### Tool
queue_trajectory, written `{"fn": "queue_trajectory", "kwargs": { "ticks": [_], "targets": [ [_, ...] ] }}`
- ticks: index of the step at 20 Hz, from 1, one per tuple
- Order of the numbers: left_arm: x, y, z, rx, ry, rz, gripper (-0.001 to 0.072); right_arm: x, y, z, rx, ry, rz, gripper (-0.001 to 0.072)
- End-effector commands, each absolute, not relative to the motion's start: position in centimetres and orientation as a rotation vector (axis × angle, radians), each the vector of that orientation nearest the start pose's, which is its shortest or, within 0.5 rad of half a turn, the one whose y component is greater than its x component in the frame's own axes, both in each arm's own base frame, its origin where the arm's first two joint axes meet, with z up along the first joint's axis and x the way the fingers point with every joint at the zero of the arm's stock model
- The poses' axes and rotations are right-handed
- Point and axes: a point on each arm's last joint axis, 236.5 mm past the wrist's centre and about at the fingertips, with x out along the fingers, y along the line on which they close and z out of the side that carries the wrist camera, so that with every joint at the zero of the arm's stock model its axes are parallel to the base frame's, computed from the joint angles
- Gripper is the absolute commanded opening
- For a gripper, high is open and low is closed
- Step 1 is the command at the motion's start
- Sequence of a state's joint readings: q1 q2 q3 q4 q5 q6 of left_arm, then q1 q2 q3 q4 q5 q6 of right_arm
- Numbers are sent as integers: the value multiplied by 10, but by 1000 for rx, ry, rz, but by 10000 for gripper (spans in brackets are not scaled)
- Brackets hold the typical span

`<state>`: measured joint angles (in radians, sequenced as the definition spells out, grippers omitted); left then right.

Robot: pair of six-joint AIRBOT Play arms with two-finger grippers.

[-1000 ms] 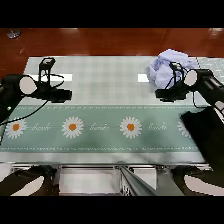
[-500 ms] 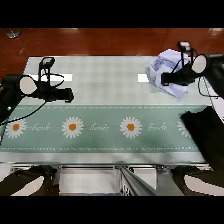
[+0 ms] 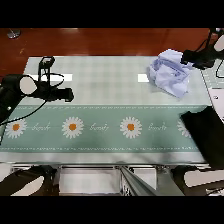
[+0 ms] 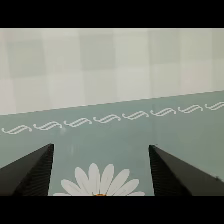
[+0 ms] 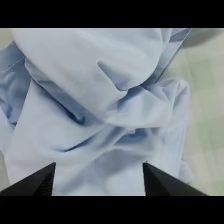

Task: Fold the shirts.

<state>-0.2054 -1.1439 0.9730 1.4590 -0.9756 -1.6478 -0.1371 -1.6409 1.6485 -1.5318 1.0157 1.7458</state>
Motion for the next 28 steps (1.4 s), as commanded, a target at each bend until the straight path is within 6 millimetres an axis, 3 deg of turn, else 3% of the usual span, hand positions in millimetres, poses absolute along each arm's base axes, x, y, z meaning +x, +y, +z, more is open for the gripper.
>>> {"fn": "queue_trajectory", "kwargs": {
  "ticks": [1, 5, 8, 9, 10, 11, 12, 13, 15, 16, 18, 21, 25, 28],
  "targets": [
    [360, -98, 6, -58, 1162, -184, 701, 559, -82, 12, 369, 961, -194, 633],
    [360, -98, 6, -57, 1163, -186, 702, 583, -87, -20, 369, 978, -195, 631],
    [360, -98, 6, -58, 1162, -185, 702, 583, -84, -49, 370, 1077, -186, 607],
    [360, -98, 6, -58, 1162, -185, 702, 579, -80, -58, 367, 1115, -169, 536],
    [360, -98, 6, -58, 1162, -185, 701, 577, -72, -63, 365, 1143, -127, 400],
    [360, -98, 6, -58, 1163, -185, 701, 575, -64, -66, 374, 1163, -87, 342],
    [360, -98, 6, -58, 1163, -185, 702, 573, -60, -66, 376, 1171, -66, 182],
    [360, -98, 6, -58, 1163, -185, 702, 573, -56, -63, 380, 1172, -49, 101],
    [359, -98, 5, -57, 1167, -185, 701, 570, -54, -52, 367, 1184, -30, 22],
    [358, -97, 5, -58, 1174, -183, 701, 571, -53, -41, 357, 1179, -20, 16],
    [352, -93, 3, -57, 1201, -176, 701, 575, -54, 0, 330, 1102, -8, 15],
    [342, -85, 6, -61, 1231, -164, 701, 572, -52, 94, 266, 923, 15, 15],
    [326, -75, 15, -64, 1219, -154, 701, 535, -41, 224, 174, 695, 61, 15],
    [303, -83, 18, -118, 1194, -184, 701, 493, -14, 318, 142, 501, 146, 15]
  ]
}}
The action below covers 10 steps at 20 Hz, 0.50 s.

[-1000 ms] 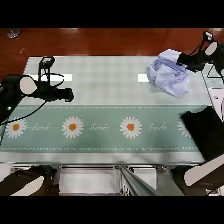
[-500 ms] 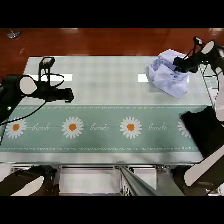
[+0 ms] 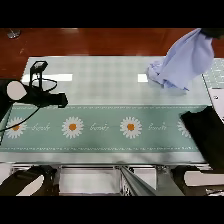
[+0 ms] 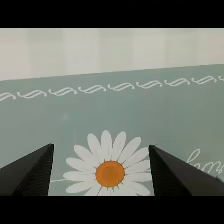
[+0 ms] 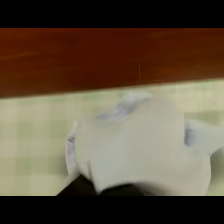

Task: Fold the shirts.

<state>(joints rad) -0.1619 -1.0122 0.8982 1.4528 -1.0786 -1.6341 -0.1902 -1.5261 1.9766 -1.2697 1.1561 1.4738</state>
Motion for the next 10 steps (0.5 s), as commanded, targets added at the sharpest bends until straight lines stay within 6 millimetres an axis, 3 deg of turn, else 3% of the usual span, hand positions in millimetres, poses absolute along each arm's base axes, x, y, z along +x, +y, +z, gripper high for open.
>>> {"fn": "queue_trajectory", "kwargs": {
  "ticks": [1, 3, 5, 7, 10],
  "targets": [
    [293, -95, 22, -181, 1186, -220, 701, 477, 0, 346, 145, 438, 192, 15],
    [282, -119, 36, -278, 1135, -291, 701, 446, 28, 388, 126, 344, 273, 15],
    [277, -126, 39, -277, 1100, -315, 701, 421, 65, 413, 80, 283, 351, 15],
    [273, -130, 33, -270, 1120, -325, 701, 399, 113, 427, 50, 250, 466, 15],
    [274, -130, 31, -270, 1122, -323, 701, 373, 177, 430, 36, 249, 631, 15]
  ]
}}
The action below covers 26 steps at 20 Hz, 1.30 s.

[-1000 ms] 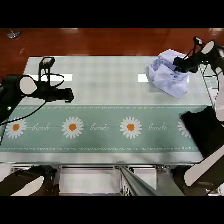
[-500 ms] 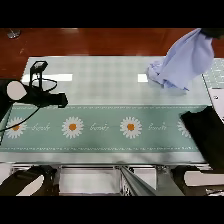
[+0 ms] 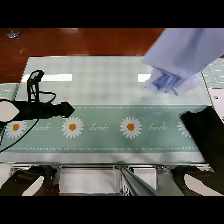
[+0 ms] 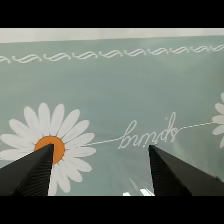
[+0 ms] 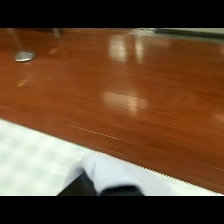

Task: Fold the shirts.

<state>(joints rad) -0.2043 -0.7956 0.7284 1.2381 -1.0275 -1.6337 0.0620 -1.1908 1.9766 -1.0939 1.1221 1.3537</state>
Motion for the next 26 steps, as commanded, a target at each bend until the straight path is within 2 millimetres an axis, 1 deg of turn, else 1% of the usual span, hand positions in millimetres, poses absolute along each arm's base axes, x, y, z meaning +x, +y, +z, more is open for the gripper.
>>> {"fn": "queue_trajectory", "kwargs": {
  "ticks": [1, 4, 5, 6, 7, 9, 10, 11, 12, 13, 14, 15, 16, 17, 18, 19, 20, 21, 22, 23, 24, 26],
  "targets": [
    [276, -130, 32, -271, 1116, -322, 701, 366, 193, 429, 38, 254, 670, 15],
    [284, -130, 36, -277, 1078, -317, 701, 346, 226, 429, 69, 273, 760, 15],
    [287, -130, 37, -279, 1065, -316, 701, 339, 237, 426, 69, 294, 792, 15],
    [289, -130, 38, -281, 1057, -315, 701, 329, 249, 417, 62, 334, 830, 15],
    [290, -130, 39, -282, 1052, -314, 701, 321, 260, 402, 42, 396, 863, 15],
    [292, -129, 39, -280, 1044, -312, 701, 311, 280, 355, 2, 556, 904, 15],
    [293, -128, 39, -272, 1039, -307, 701, 311, 288, 326, -15, 637, 893, 15],
    [295, -126, 38, -262, 1034, -302, 701, 312, 293, 292, -28, 721, 873, 15],
    [295, -123, 38, -253, 1032, -294, 701, 310, 295, 258, -39, 809, 858, 15],
    [295, -122, 37, -251, 1034, -292, 701, 308, 293, 218, -56, 907, 833, 16],
    [295, -122, 37, -251, 1035, -292, 701, 309, 282, 176, -81, 1001, 776, 16],
    [295, -122, 37, -251, 1036, -293, 701, 313, 264, 131, -111, 1086, 678, 16],
    [294, -123, 37, -249, 1036, -297, 701, 311, 244, 85, -134, 1170, 577, 16],
    [293, -126, 37, -244, 1038, -305, 701, 303, 229, 45, -159, 1241, 520, 17],
    [292, -129, 37, -239, 1041, -314, 701, 292, 216, 10, -164, 1302, 471, 18],
    [291, -132, 35, -233, 1045, -321, 701, 285, 205, -16, -150, 1342, 418, 153],
    [292, -134, 31, -229, 1051, -325, 701, 281, 197, -33, -124, 1363, 383, 490],
    [296, -135, 26, -226, 1059, -321, 701, 282, 189, -41, -101, 1373, 357, 626],
    [299, -136, 18, -226, 1074, -315, 701, 287, 180, -40, -83, 1375, 331, 628],
    [301, -135, 8, -227, 1105, -303, 702, 297, 166, -32, -54, 1366, 299, 628],
    [300, -131, -3, -242, 1150, -281, 702, 307, 149, -19, -30, 1347, 270, 627],
    [297, -116, -22, -303, 1237, -224, 701, 328, 98, 15, 39, 1259, 182, 627]
  ]
}}
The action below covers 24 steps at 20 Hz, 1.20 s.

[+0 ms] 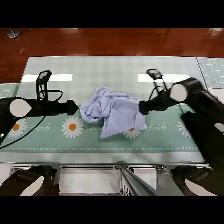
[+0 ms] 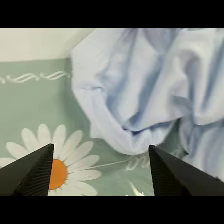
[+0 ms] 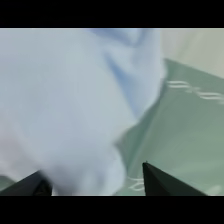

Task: Fold the shirts.

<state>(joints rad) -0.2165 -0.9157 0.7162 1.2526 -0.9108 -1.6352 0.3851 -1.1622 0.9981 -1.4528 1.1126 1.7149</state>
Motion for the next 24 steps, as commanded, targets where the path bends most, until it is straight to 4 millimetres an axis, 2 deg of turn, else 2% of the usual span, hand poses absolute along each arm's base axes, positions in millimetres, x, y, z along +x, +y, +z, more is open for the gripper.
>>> {"fn": "queue_trajectory", "kwargs": {
  "ticks": [1, 3, 4, 5, 7, 9, 11, 13, 14, 15, 16, 19, 22, 24],
  "targets": [
    [295, -105, -30, -324, 1274, -190, 701, 331, 64, 30, 88, 1215, 104, 626],
    [291, -101, -42, -422, 1318, -158, 701, 321, 7, 38, 206, 1153, -36, 626],
    [288, -109, -48, -479, 1327, -184, 701, 311, -5, 32, 275, 1141, -62, 626],
    [286, -124, -54, -537, 1328, -230, 701, 300, -5, 21, 361, 1133, -59, 626],
    [281, -157, -65, -642, 1330, -329, 701, 281, 22, -6, 522, 1144, 16, 625],
    [279, -183, -74, -686, 1341, -401, 700, 260, 63, -30, 630, 1204, 124, 625],
    [287, -201, -78, -718, 1316, -440, 698, 245, 97, -44, 678, 1250, 200, 618],
    [296, -207, -83, -743, 1308, -424, 678, 232, 130, -47, 695, 1281, 283, 617],
    [299, -208, -82, -744, 1308, -427, 469, 230, 144, -46, 687, 1281, 316, 617],
    [302, -208, -80, -735, 1298, -437, 43, 232, 153, -44, 686, 1268, 326, 617],
    [305, -209, -76, -718, 1283, -457, 16, 235, 160, -42, 695, 1251, 327, 617],
    [312, -212, -66, -712, 1266, -482, 16, 239, 187, -31, 745, 1210, 373, 617],
    [312, -213, -66, -702, 1260, -490, 16, 236, 204, -44, 748, 1246, 380, 617],
    [312, -213, -66, -702, 1260, -490, 16, 236, 224, -53, 765, 1269, 410, 617]
  ]
}}
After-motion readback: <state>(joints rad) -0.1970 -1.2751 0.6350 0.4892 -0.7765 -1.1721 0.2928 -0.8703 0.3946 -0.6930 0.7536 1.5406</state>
